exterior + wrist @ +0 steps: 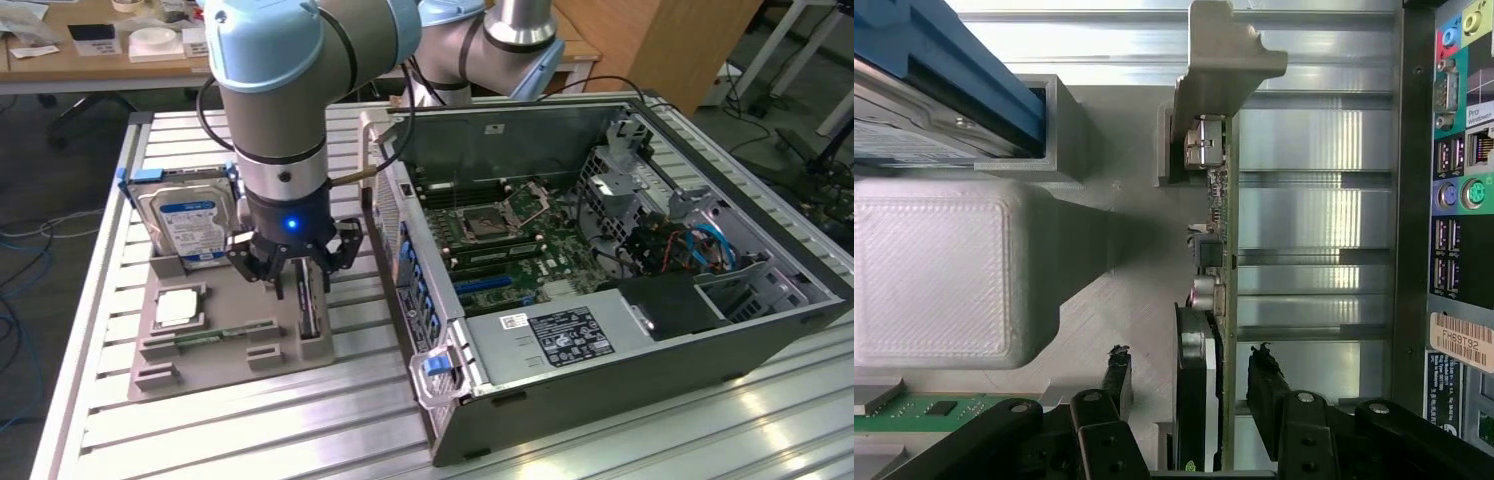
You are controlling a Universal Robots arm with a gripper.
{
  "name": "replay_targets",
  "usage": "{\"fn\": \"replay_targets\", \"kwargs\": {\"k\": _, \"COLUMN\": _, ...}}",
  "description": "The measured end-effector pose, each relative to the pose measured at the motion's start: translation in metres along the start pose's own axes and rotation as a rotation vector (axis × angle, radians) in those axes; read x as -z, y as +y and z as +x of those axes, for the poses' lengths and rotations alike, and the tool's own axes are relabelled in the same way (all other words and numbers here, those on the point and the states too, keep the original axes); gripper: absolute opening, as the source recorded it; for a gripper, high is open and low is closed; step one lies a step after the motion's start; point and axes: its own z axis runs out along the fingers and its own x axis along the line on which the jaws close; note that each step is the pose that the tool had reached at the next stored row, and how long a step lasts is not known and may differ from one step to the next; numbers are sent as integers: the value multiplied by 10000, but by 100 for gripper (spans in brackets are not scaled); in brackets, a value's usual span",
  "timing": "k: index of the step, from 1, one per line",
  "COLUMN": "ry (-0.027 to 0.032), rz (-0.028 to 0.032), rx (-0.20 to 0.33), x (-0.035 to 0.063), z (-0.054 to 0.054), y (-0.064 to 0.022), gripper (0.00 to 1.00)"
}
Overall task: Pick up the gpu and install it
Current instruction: 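Pick up the gpu and move the gpu toward the slot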
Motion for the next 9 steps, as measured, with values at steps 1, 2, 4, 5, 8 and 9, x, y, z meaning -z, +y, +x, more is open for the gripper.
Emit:
{"fn": "replay_targets", "kwargs": {"k": 1, "ry": 0, "rz": 0, "rx": 0, "x": 0, "z": 0, "y": 0, "gripper": 59}}
{"fn": "replay_targets", "kwargs": {"k": 2, "ry": 0, "rz": 0, "rx": 0, "x": 0, "z": 0, "y": 0, "gripper": 59}}
{"fn": "replay_targets", "kwargs": {"k": 4, "ry": 0, "rz": 0, "rx": 0, "x": 0, "z": 0, "y": 0, "gripper": 59}}
{"fn": "replay_targets", "kwargs": {"k": 5, "ry": 0, "rz": 0, "rx": 0, "x": 0, "z": 0, "y": 0, "gripper": 57}}
{"fn": "replay_targets", "kwargs": {"k": 8, "ry": 0, "rz": 0, "rx": 0, "x": 0, "z": 0, "y": 0, "gripper": 44}}
{"fn": "replay_targets", "kwargs": {"k": 9, "ry": 0, "rz": 0, "rx": 0, "x": 0, "z": 0, "y": 0, "gripper": 44}}
